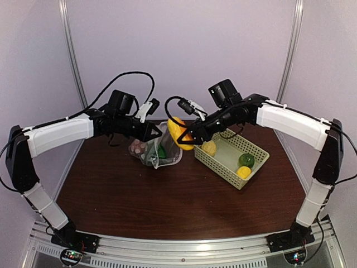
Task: Place the food in the zip-top bag and seal the zipper
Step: Place the fake fruit in the zipper food storage bag.
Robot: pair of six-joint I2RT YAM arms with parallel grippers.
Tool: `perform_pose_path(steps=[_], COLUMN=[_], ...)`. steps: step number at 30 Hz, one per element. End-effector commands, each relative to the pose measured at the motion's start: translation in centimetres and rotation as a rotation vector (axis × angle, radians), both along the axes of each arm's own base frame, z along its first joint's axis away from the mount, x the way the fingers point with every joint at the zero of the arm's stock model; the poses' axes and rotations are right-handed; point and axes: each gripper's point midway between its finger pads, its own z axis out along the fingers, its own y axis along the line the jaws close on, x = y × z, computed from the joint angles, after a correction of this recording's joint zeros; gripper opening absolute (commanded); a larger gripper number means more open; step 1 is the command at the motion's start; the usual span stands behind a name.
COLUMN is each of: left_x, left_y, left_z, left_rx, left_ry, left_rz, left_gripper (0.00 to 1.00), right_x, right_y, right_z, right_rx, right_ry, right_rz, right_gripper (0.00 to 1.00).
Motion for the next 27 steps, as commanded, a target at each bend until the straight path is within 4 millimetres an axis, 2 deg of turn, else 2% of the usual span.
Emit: perform_pose_path(steps=[1,6,9,12,16,21,25,27], left_x=[-0.6,-1.3,-1.6,-1.7,-2.0,-2.2,-2.3,-2.2], left_y=[-0.8,-0.9,-0.5,0.1,-0.2,-0.8,-1.1,-1.1], left_z=[3.5,5.4,6.8,8.0,7.9,7.4,6.9,6.8], left_rx=[-0.114,-0.173,-0.215,-0.253,-0.266,-0.279,-0.281,-0.282], left_ry=[-0.055,-0.085,-0.115,-0.137,-0.124,-0.090,-0.073,-0.070], left_rz=[-0.032,-0.058,-0.046,-0.031,-0.058,-0.085,-0.099,-0.098], left_gripper=[0.00,0.00,0.00,0.00,0.00,0.00,0.00,0.00], right_x=[-1.0,0.2,1.5,1.7,2.1,4.5,5.6,5.6], right_y=[3.2,4.8,4.8,4.7,4.1,3.4,4.1,4.6], right_z=[-0.1,-1.1,-1.5,-1.9,-2.6,-2.5,-1.5,-1.6], right_rx=[0.043,0.035,0.014,-0.002,-0.019,-0.070,-0.058,-0.060], right_ry=[0.071,0.095,0.079,0.089,0.081,0.032,0.020,0.025], right_rz=[0.059,0.013,-0.044,-0.063,-0.111,-0.234,-0.262,-0.250], right_gripper=[0.35,0.35,0.35,0.35,0.37,0.37,0.40,0.45])
